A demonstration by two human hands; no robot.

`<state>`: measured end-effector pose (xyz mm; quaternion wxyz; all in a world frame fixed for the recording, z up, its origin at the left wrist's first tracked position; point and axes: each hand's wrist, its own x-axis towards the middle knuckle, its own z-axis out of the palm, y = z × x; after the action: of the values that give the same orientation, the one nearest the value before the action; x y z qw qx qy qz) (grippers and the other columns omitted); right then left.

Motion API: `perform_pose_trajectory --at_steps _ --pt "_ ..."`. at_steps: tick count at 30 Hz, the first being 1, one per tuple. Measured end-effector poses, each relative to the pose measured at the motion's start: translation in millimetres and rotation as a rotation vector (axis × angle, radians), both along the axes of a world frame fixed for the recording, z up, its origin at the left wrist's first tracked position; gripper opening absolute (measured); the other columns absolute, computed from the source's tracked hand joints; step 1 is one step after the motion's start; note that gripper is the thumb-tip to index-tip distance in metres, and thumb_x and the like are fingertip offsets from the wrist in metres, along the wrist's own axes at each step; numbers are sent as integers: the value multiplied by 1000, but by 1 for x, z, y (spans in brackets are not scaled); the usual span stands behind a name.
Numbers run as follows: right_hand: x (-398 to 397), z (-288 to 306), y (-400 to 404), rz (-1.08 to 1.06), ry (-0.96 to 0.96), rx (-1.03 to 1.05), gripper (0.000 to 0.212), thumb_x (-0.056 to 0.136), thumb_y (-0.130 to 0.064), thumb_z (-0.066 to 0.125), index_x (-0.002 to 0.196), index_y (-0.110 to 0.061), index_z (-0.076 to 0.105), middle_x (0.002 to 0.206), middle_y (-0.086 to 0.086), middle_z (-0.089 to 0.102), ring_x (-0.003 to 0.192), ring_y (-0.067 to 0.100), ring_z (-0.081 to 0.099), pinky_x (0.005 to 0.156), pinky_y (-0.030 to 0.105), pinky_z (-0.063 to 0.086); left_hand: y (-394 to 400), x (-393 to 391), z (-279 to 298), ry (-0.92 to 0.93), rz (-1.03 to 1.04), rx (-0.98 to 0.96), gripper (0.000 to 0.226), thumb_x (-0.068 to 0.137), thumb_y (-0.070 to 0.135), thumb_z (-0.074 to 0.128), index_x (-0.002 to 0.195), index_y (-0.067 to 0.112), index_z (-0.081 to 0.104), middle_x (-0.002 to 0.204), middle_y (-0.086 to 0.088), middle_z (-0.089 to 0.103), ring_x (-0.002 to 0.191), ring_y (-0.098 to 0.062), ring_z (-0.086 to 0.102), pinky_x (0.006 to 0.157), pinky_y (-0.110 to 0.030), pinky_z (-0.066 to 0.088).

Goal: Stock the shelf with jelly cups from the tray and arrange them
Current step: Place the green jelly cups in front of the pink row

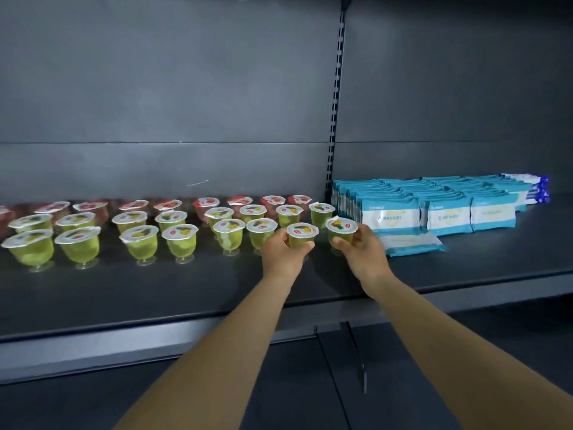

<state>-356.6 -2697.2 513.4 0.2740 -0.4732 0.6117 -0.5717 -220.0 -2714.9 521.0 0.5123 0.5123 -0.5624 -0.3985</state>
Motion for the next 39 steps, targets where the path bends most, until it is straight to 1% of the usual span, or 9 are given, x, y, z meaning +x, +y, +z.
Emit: perform_pose_trajectory --at_steps 3,8,12,17,20,24,29,34,39 --pt "-6 0 -17 -10 7 31 34 92 -13 60 125 -13 50 108 -5 55 84 5 51 57 6 38 -16 -10 1 -37 16 2 28 84 16 68 111 12 62 106 2 64 77 -5 52 46 -8 39" --pt "-8 0 -30 -24 19 60 37 91 -14 62 126 -14 50 120 1 61 97 13 53 82 25 39 -25 -14 -3 -97 20 -15 29 86 18 67 114 14 60 115 -1 64 76 -2 54 63 -11 40" --pt "-7 2 -29 -15 35 78 36 91 -14 61 126 -13 51 116 -1 60 95 12 54 82 25 39 -25 -15 -1 -137 34 -7 32 85 21 68 115 14 60 118 -3 64 105 -19 59 79 -24 44" --pt "-7 1 -30 -14 34 110 33 91 -14 62 123 -14 55 113 0 65 90 13 63 85 28 44 -24 -16 0 -182 33 -1 37 85 23 68 119 12 58 120 -4 62 109 -23 58 84 -28 46" --pt "-7 2 -29 -19 35 127 32 91 -14 63 122 -15 56 116 2 65 98 19 65 92 33 47 -24 -15 0 -207 37 1 38 85 23 67 120 11 57 122 -6 62 113 -24 57 90 -32 46" --pt "-5 5 -24 -41 111 157 29 91 -15 62 120 -12 56 111 1 62 97 17 57 83 28 41 -18 -12 3 -291 20 -6 40 87 24 66 121 8 54 124 -8 60 116 -26 55 91 -31 44" --pt "-2 22 1 23 337 271 33 88 -19 66 118 -11 56 114 8 64 107 26 59 97 42 46 -1 10 15 -535 -111 7 47 88 34 63 125 9 53 125 -7 60 115 -26 55 89 -31 42" --pt "22 70 55 34 821 356 34 87 -27 66 112 -6 56 104 9 58 90 23 53 65 26 39 38 62 55 -973 -270 -62 74 90 43 57 147 10 24 149 -9 36 132 -26 39 101 -33 37" --pt "83 112 134 86 1126 323 53 84 -33 68 128 -11 49 132 10 51 116 26 48 90 33 39 99 138 99 -1387 -314 -194 77 88 45 59 148 12 22 150 -10 33 133 -28 38 106 -38 36"
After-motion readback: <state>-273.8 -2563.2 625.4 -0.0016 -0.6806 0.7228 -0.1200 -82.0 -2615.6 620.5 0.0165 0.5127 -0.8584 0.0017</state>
